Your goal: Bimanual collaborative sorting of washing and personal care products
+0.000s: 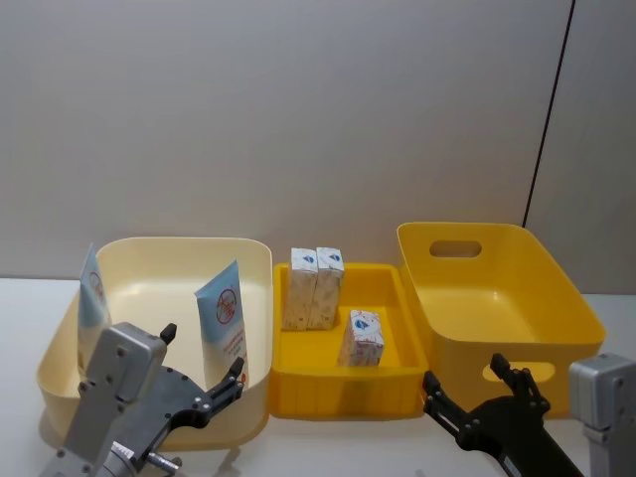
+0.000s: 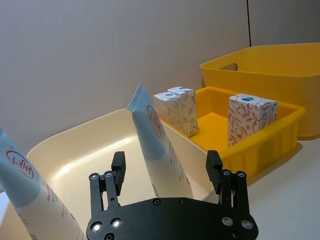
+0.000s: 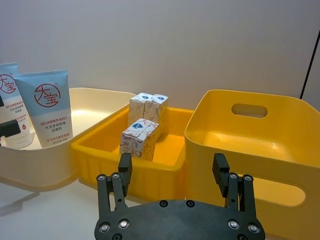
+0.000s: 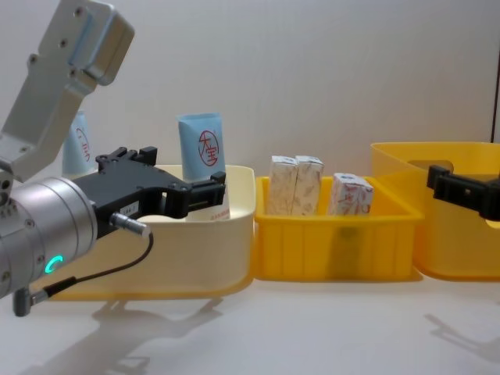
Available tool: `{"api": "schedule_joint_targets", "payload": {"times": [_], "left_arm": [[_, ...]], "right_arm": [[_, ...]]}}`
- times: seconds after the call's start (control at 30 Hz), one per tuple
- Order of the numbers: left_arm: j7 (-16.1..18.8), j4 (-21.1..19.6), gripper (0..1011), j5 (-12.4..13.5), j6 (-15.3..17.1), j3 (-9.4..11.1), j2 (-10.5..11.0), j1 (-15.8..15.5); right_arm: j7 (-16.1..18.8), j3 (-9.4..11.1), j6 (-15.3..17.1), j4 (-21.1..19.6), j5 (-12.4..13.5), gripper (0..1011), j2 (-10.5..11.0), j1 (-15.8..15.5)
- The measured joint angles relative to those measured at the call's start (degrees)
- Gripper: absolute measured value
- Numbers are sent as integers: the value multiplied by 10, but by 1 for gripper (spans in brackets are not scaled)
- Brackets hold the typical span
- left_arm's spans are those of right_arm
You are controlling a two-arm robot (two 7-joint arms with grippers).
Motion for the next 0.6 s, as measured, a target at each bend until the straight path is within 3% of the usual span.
{"api": "schedule_joint_targets", "payload": {"times": [0.6], "left_arm": [[0,0,1003,0,0,0,0,0]], "right_arm": [[0,0,0,0,0,1001,0,0]]}}
